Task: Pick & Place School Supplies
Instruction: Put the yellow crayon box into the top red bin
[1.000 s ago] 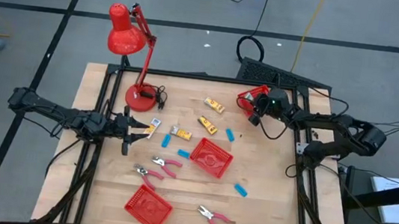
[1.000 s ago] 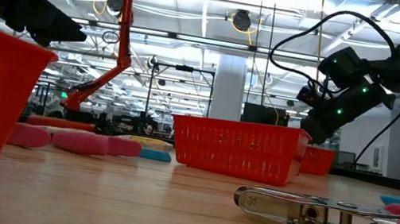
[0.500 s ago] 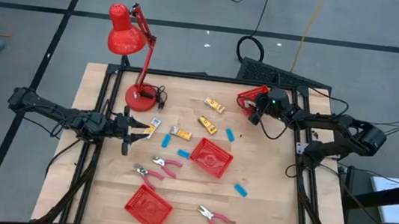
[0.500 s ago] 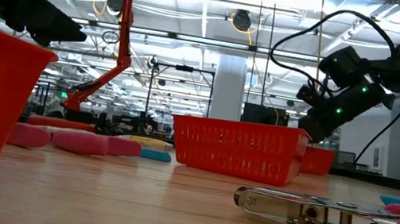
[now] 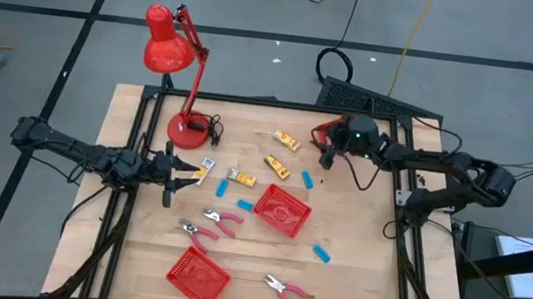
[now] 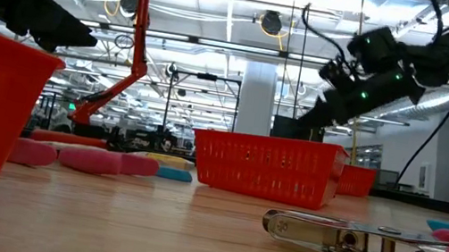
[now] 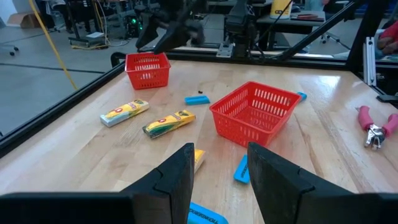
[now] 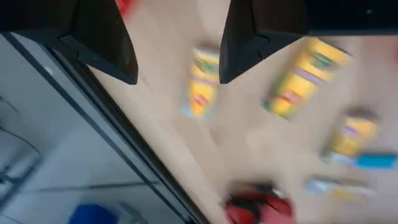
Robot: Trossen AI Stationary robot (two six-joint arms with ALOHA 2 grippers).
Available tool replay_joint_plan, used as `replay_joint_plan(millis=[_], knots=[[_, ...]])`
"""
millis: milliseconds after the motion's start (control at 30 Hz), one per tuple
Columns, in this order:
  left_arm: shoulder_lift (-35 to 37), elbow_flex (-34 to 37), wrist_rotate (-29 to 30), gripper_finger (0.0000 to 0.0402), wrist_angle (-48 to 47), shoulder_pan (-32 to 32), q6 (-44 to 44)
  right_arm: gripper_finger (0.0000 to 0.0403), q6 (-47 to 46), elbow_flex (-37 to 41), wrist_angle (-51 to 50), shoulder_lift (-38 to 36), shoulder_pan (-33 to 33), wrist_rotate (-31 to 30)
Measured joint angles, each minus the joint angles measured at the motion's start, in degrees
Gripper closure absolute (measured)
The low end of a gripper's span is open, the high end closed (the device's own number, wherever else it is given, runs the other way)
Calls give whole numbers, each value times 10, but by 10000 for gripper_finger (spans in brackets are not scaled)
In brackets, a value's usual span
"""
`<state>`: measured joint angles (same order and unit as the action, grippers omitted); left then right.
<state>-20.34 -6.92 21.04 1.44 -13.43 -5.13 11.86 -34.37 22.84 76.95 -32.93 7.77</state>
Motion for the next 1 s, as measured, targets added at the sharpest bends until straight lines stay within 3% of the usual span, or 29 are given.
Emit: replay_joint_plan(millis=[167,333,633,1000], knots=[[0,0,0,250,0,0,0,188,-19,-56,-44,34,52,1],[0,0,0,250,0,0,1,188,-17,-124,-102,120,75,-1],[0,0,0,250,0,0,1,188,13,-237,-181,237,67,-19],[0,0,0,250,0,0,-1,184,31,-281,-249,260,29,-31]])
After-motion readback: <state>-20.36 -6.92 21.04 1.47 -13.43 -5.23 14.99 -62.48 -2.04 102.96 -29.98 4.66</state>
